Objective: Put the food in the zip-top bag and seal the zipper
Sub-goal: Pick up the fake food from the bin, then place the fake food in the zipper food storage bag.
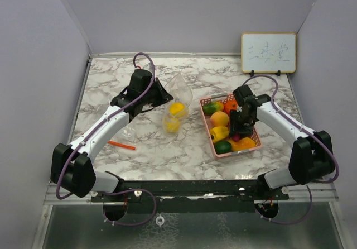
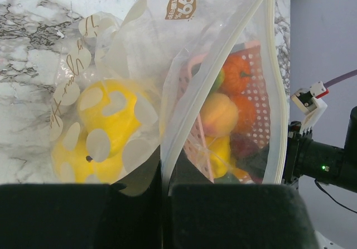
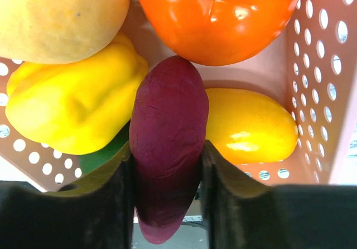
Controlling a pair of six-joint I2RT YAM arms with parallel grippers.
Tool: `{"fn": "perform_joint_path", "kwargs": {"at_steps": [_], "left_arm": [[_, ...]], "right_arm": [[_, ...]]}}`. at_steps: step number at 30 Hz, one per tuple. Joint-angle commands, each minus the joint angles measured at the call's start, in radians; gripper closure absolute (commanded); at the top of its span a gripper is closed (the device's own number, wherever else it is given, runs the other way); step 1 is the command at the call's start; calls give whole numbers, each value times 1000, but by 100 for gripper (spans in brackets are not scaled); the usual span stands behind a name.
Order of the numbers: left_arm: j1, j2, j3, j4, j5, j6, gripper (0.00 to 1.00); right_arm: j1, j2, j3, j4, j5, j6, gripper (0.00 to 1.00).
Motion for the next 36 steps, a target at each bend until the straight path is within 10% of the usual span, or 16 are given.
{"fn": "perform_joint_path", "kwargs": {"at_steps": [1,9,24,31,36], "left_arm": [[4,-36,-1,12,32,-7,100],[4,-50,-3,-2,33,-2,100],[4,-70,-10,6,30,-19,100],[4,-68,-28,16,37,-36,100],[4,-58,-43,32,46,-45,100]], "right_arm": [[-4,-67,12,10,20,11,76],[13,-167,340,-126,-131,-26,90],[294,148,686,224,-312,43,89],[302,232,736,222,-245,58,56],[301,238,778,197,-233,41,6]]}}
